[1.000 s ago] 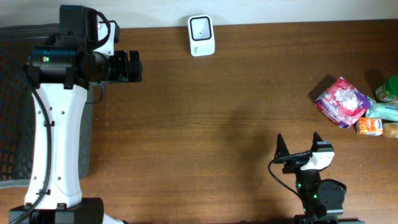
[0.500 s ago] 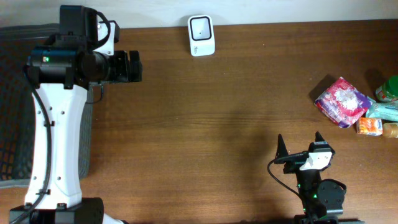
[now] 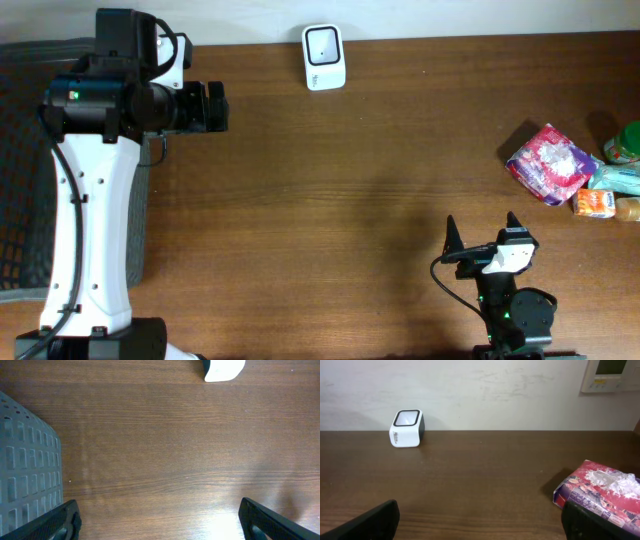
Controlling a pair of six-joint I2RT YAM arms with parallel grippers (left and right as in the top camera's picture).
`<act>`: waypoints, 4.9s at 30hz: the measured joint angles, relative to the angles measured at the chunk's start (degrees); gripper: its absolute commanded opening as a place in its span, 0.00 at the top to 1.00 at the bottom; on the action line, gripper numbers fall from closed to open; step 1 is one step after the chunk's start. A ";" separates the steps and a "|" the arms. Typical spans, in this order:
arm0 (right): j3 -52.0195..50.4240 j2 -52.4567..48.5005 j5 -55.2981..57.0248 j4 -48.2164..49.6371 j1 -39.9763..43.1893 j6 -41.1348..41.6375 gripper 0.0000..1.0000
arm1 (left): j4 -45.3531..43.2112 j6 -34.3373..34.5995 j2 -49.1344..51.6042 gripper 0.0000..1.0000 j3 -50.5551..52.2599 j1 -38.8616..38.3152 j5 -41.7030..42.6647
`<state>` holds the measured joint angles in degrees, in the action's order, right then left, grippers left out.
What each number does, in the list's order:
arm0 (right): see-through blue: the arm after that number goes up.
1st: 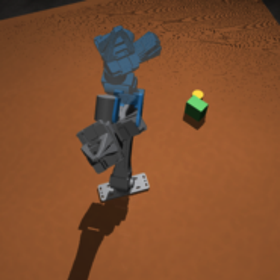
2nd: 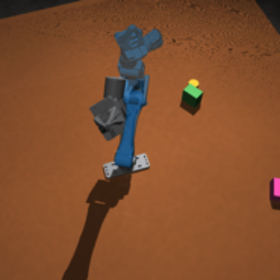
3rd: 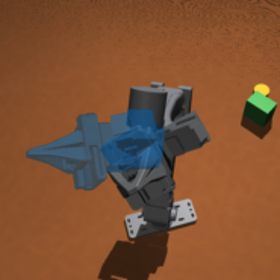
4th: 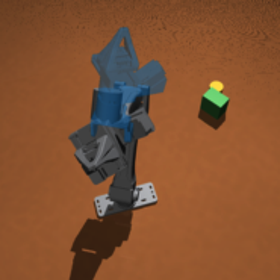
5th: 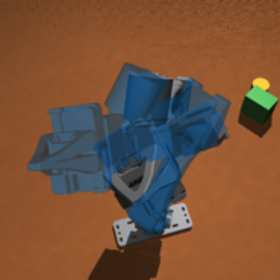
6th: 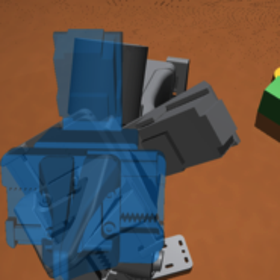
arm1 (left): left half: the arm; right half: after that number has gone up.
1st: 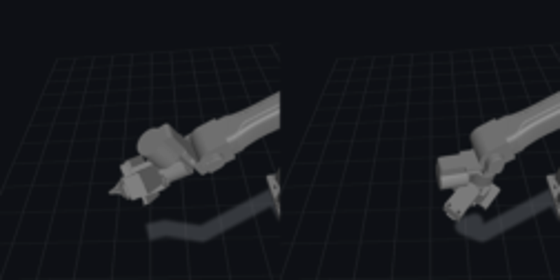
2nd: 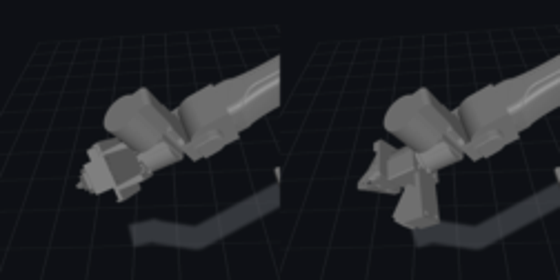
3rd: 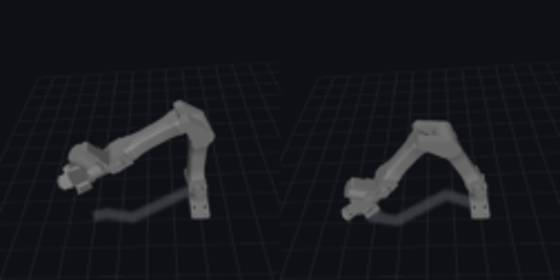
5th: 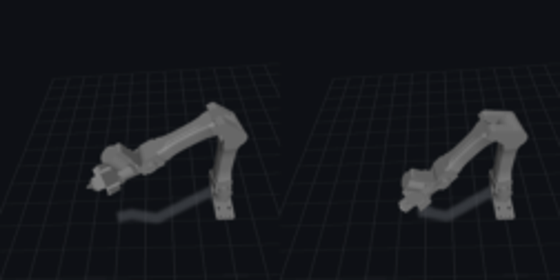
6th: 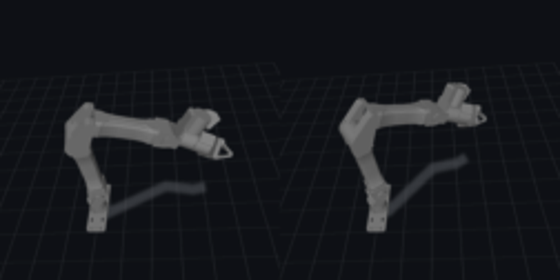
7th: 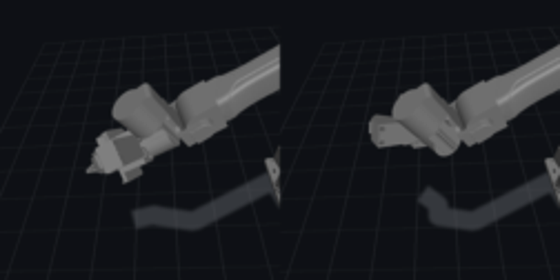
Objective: Scan the item barcode
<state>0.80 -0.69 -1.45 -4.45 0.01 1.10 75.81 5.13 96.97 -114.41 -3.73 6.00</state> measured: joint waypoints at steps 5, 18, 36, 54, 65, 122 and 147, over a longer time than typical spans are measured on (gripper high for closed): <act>0.00 0.00 0.00 0.00 0.00 0.02 0.01 | 0.26 0.00 0.00 0.01 0.00 0.00 0.00; 0.00 0.00 0.13 0.02 -0.02 0.02 0.01 | -7.61 -1.27 -13.40 0.01 15.98 -2.58 2.54; -0.02 0.07 0.15 0.07 -0.02 0.02 0.01 | -43.47 -3.52 -64.37 0.01 84.87 -2.58 2.78; -0.02 0.07 0.15 0.09 -0.02 0.17 0.01 | -72.74 -9.25 -92.19 0.01 112.87 1.57 2.80; -0.02 0.07 0.15 0.07 -0.02 0.15 0.01 | -72.19 -8.98 -96.13 0.01 113.44 7.45 3.69; -0.02 0.07 0.15 0.07 -0.02 0.15 0.01 | -71.76 0.70 -96.13 0.01 113.44 7.23 -0.11; -0.02 0.07 0.15 0.07 -0.02 0.17 0.01 | -71.76 0.70 -96.13 0.01 113.44 7.23 -0.28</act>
<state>0.78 -0.62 -1.30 -4.38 -0.01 1.28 4.05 5.82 0.84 -0.97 3.51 5.72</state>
